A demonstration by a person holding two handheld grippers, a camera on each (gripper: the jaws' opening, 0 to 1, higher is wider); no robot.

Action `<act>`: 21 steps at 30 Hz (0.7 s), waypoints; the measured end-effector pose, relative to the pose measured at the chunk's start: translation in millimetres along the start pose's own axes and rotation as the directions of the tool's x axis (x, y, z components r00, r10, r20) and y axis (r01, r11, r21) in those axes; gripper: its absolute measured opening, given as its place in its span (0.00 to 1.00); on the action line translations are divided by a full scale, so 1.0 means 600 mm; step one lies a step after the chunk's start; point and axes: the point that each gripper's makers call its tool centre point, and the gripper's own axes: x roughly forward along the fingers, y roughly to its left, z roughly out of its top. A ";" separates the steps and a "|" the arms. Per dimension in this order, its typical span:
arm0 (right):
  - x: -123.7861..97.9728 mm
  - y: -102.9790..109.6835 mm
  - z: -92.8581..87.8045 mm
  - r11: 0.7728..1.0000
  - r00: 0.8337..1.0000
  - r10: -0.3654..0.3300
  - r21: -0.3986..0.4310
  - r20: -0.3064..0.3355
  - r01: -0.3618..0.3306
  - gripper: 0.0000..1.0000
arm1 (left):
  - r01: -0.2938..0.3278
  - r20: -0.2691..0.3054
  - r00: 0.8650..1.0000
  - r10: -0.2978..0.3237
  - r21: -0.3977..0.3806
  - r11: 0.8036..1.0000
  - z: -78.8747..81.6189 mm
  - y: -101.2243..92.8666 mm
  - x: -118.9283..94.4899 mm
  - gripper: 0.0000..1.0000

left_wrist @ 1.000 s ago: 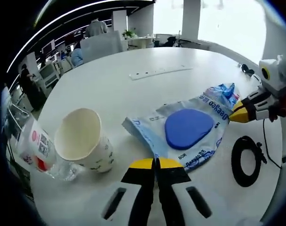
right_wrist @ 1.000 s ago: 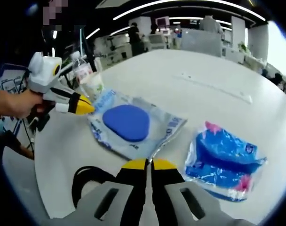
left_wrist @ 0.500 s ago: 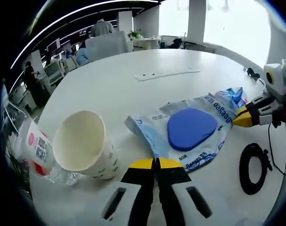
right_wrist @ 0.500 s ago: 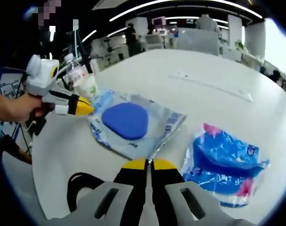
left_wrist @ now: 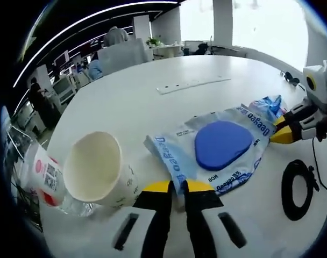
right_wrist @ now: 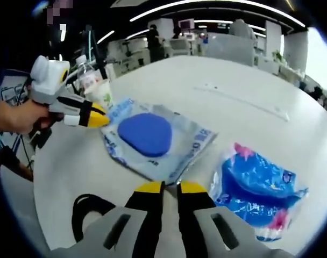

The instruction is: Arrange the tabletop items into an orderly group along one side of the table until the central work area is clear of visible clutter.

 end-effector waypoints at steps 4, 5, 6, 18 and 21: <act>-0.002 -0.002 -0.001 1.000 1.000 -0.009 -0.002 0.006 0.009 0.10 | 0.007 0.001 1.000 -0.007 -0.001 1.000 -0.001 -0.007 -0.003 0.13; -0.003 -0.001 -0.001 1.000 1.000 -0.008 0.003 0.011 0.008 0.11 | 0.006 0.002 1.000 -0.006 -0.004 1.000 -0.002 -0.007 -0.004 0.14; -0.004 -0.001 -0.001 1.000 1.000 -0.009 0.006 0.015 0.009 0.12 | 0.005 0.002 1.000 -0.005 -0.016 1.000 -0.003 -0.008 -0.007 0.15; -0.021 0.006 0.006 0.999 0.997 -0.015 0.046 0.082 0.011 0.31 | 0.006 0.021 1.000 -0.005 -0.016 1.000 -0.009 -0.023 -0.023 0.33; -0.024 0.013 0.007 1.000 0.996 -0.009 0.030 0.086 0.007 0.34 | 0.007 0.017 1.000 -0.007 0.009 1.000 -0.014 -0.028 -0.028 0.33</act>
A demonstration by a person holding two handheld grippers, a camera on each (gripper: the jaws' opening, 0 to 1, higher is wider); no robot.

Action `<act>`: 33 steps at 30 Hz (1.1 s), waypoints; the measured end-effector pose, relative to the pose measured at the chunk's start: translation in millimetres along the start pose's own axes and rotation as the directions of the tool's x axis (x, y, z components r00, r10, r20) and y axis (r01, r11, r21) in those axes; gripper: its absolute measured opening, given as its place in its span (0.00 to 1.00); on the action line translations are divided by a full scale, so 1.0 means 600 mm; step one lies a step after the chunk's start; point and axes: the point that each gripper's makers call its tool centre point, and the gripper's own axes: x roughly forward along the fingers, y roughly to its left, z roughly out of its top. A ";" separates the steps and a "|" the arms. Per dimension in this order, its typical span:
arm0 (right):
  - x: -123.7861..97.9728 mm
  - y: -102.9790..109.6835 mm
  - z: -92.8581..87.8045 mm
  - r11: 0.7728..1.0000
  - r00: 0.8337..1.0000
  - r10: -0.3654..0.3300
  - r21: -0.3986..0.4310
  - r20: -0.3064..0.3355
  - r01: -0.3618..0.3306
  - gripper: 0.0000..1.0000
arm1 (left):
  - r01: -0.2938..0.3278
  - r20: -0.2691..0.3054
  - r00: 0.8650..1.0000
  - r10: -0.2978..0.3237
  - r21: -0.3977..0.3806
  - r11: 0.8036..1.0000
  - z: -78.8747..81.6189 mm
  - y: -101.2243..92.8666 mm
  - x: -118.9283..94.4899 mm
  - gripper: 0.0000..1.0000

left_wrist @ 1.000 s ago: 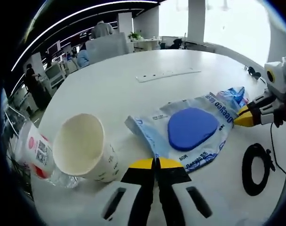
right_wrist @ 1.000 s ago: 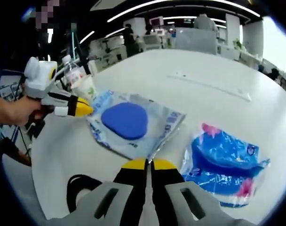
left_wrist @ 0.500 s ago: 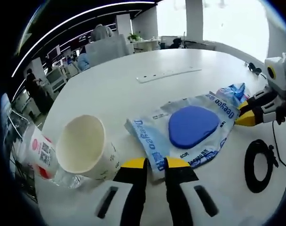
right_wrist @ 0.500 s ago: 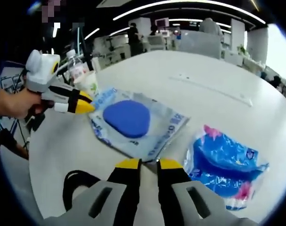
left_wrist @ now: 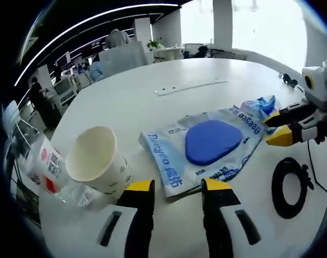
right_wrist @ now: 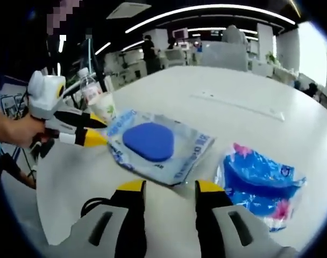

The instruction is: Arrange the tabletop items into an orderly group along one side of the table until the central work area is clear of visible clutter.

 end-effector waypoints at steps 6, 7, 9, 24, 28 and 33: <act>-0.006 0.009 0.006 1.000 1.000 0.009 -0.005 0.011 -0.009 0.34 | -0.002 0.004 1.000 0.002 -0.003 1.000 0.001 -0.002 -0.012 0.34; -0.007 0.010 0.006 1.000 1.000 0.009 -0.004 0.013 -0.009 0.34 | -0.001 0.006 1.000 0.001 0.003 1.000 0.002 -0.003 -0.013 0.34; -0.011 0.013 0.008 1.000 1.000 0.011 -0.005 0.016 -0.011 0.34 | -0.002 0.011 1.000 0.002 0.011 1.000 0.005 -0.003 -0.018 0.34; -0.040 0.028 0.038 0.999 0.999 0.019 -0.045 0.041 -0.018 0.34 | -0.011 0.033 0.999 0.010 0.040 0.999 0.022 -0.012 -0.055 0.35; -0.050 0.030 0.050 0.998 0.999 0.019 -0.054 0.048 -0.016 0.37 | -0.008 0.027 1.000 0.007 0.047 0.999 0.024 -0.011 -0.065 0.38; -0.062 0.036 0.061 0.999 0.998 0.022 -0.049 0.055 -0.019 0.49 | 0.007 0.055 0.998 -0.010 0.045 0.999 0.038 -0.016 -0.086 0.43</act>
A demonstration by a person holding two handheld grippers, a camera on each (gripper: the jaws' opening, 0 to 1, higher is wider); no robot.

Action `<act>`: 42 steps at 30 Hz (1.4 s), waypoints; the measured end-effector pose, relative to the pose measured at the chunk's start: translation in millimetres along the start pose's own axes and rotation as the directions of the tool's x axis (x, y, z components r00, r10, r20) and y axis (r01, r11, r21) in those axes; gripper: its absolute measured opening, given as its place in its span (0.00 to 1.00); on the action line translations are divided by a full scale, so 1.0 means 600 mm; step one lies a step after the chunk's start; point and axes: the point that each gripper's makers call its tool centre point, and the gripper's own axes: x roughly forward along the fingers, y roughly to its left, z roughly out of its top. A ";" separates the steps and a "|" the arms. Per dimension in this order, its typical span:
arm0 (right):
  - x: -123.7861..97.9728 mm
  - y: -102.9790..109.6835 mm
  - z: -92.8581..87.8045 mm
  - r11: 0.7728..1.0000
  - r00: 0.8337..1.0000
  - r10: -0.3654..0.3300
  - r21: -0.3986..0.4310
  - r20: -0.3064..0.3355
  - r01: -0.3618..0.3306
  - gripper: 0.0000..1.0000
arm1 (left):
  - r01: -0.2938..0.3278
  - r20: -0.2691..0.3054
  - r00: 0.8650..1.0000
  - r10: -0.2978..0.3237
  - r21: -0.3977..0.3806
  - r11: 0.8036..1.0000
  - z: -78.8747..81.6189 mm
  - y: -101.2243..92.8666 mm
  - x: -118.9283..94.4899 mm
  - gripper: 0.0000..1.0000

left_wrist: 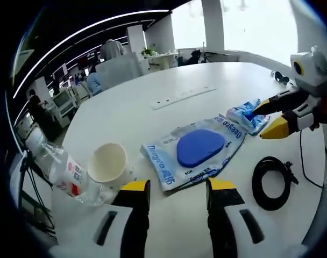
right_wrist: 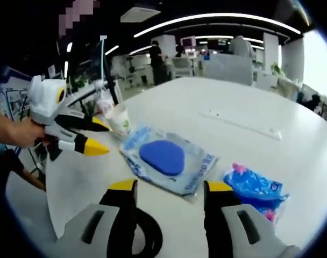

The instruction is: Arrange the tabletop items into an orderly group along one side of the table until the central work area is clear of visible clutter.

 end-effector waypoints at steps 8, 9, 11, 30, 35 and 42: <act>-0.016 0.018 0.019 1.000 1.000 0.008 -0.023 0.021 -0.008 0.67 | 0.019 0.034 0.999 -0.019 -0.001 1.000 0.014 -0.018 -0.031 0.64; -0.018 0.021 0.021 1.000 1.000 0.012 -0.024 0.025 -0.011 0.69 | 0.021 0.035 0.999 -0.021 -0.011 1.000 0.014 -0.019 -0.034 0.68; -0.021 0.028 0.025 0.999 0.999 0.019 -0.027 0.034 -0.018 0.75 | 0.021 0.033 0.999 -0.021 -0.015 1.000 0.012 -0.022 -0.039 0.78; -0.068 0.057 0.039 0.995 0.998 0.032 -0.099 0.045 -0.027 0.94 | 0.014 0.086 0.996 -0.014 0.006 1.000 0.029 -0.043 -0.102 0.97; -0.085 0.057 0.041 0.994 0.998 0.028 -0.112 0.055 -0.022 0.93 | 0.013 0.097 0.995 -0.014 0.013 1.000 0.037 -0.054 -0.111 0.96; -0.102 0.052 0.027 0.990 0.999 0.025 -0.138 0.043 -0.019 0.90 | 0.018 0.105 0.994 -0.021 0.031 0.999 0.041 -0.075 -0.120 0.94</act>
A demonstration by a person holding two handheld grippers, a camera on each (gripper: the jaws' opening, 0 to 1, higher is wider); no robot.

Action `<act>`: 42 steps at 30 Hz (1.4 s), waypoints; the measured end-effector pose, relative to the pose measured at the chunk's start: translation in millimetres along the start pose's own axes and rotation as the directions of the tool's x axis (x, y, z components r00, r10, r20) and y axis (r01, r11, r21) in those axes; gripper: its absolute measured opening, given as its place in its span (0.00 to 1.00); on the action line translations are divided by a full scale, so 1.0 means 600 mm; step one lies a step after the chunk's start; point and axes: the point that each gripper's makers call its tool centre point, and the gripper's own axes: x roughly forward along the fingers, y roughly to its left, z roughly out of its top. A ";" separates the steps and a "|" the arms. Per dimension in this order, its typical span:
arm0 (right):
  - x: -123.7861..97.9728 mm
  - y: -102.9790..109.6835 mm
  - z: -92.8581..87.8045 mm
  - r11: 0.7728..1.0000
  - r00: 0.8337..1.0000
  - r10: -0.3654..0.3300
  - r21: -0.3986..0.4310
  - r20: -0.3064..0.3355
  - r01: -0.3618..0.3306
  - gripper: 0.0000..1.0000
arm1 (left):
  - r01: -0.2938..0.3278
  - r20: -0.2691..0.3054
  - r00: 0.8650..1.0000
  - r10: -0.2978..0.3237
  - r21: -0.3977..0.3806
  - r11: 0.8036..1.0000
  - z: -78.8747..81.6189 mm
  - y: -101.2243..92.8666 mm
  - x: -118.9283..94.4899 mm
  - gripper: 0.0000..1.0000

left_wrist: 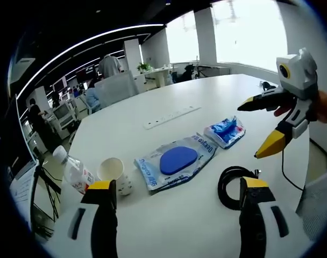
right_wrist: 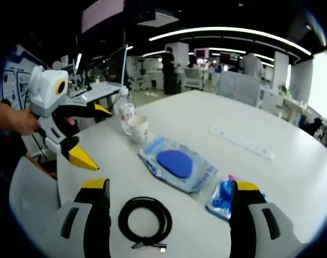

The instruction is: Arrange the tabletop items into an orderly group along one side of the table until the central work area is clear of visible clutter.

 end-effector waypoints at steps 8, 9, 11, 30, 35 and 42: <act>-0.014 0.007 -0.015 0.999 1.000 0.006 -0.048 -0.012 -0.007 0.80 | 0.005 0.004 1.000 -0.005 0.026 1.000 0.000 -0.021 -0.013 0.85; -0.015 0.007 -0.018 0.999 1.000 0.007 -0.053 -0.015 -0.008 0.79 | 0.004 0.002 1.000 -0.004 0.032 0.999 -0.001 -0.024 -0.014 0.84; -0.016 0.009 -0.022 0.998 1.000 0.014 -0.061 -0.012 -0.015 0.76 | 0.008 0.002 1.000 -0.008 0.040 0.999 -0.001 -0.029 -0.015 0.81; -0.020 0.016 -0.044 0.982 0.998 0.036 -0.185 -0.042 -0.043 0.46 | 0.041 -0.007 0.999 -0.040 0.102 0.994 -0.006 -0.057 -0.007 0.48; -0.016 0.020 -0.065 0.975 0.996 0.057 -0.212 -0.075 -0.072 0.39 | 0.059 -0.022 0.998 -0.057 0.099 0.993 -0.012 -0.073 0.000 0.42; -0.012 0.023 -0.084 0.972 0.992 0.082 -0.211 -0.100 -0.102 0.33 | 0.081 -0.047 0.996 -0.076 0.103 0.991 -0.026 -0.092 0.010 0.38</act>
